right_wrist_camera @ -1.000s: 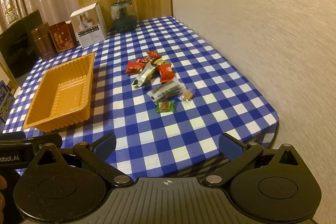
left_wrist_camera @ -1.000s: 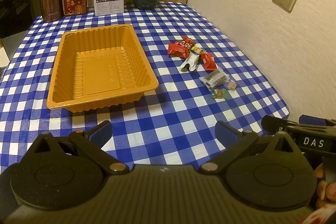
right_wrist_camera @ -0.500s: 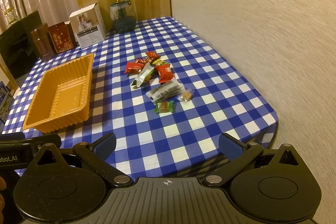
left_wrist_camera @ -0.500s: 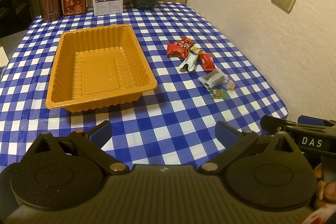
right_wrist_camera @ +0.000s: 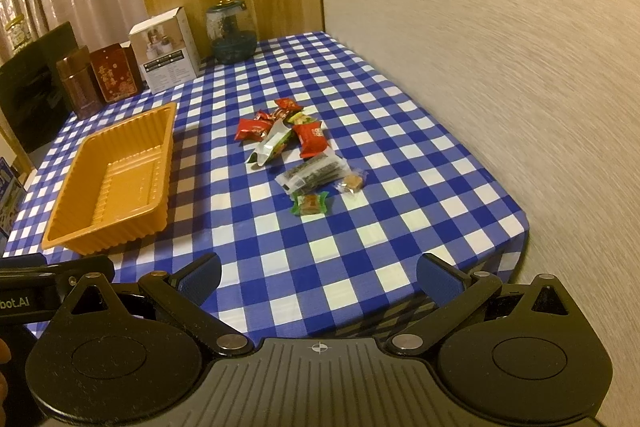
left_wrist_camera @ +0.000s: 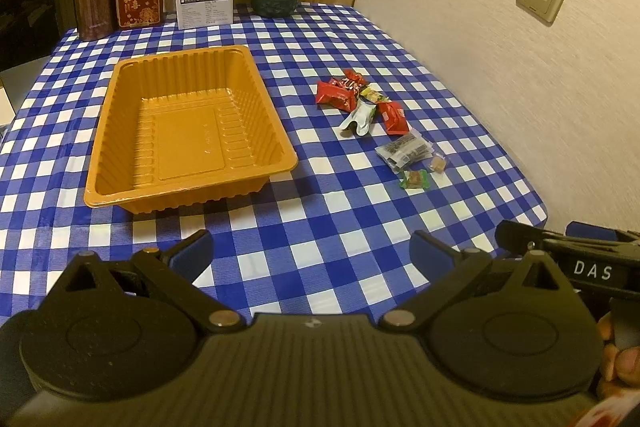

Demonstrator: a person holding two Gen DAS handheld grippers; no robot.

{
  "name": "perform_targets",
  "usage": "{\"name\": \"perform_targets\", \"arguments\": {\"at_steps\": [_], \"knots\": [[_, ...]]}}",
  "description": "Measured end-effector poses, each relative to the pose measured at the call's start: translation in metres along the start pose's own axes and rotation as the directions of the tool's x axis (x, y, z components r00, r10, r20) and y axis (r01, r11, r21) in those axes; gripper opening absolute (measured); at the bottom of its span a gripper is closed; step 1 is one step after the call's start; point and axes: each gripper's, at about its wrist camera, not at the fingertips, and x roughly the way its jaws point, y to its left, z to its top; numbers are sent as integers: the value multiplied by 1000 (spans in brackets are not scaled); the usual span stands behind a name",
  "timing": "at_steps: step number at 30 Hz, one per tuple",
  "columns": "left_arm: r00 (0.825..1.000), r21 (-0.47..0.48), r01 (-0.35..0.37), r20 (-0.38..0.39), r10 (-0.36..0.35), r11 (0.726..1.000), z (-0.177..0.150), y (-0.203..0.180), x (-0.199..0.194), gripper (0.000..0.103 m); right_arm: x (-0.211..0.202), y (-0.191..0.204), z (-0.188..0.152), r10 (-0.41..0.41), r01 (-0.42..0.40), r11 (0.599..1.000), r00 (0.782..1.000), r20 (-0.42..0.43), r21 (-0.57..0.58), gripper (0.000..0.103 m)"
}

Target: Organize snacks

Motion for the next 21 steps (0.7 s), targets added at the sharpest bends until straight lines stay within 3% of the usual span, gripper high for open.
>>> {"name": "perform_targets", "arguments": {"at_steps": [10,17,18,20,21], "knots": [[998,-24,67,-19,-68,997,7,-1,28,103,17,-22,-2,-40,38,998,999,19,54,103],[991,50,135,5,-135,990,15,-20,69,103,48,-50,7,-62,59,996,997,41,60,102],[991,61,136,11,-137,989,16,-25,76,103,52,-54,8,-68,65,996,997,47,60,101],[990,72,134,28,-136,988,18,-35,92,103,64,-64,11,-71,68,996,996,49,62,82],[991,74,130,32,-132,989,19,-38,99,103,70,-69,13,-66,63,996,997,44,67,81]]}}
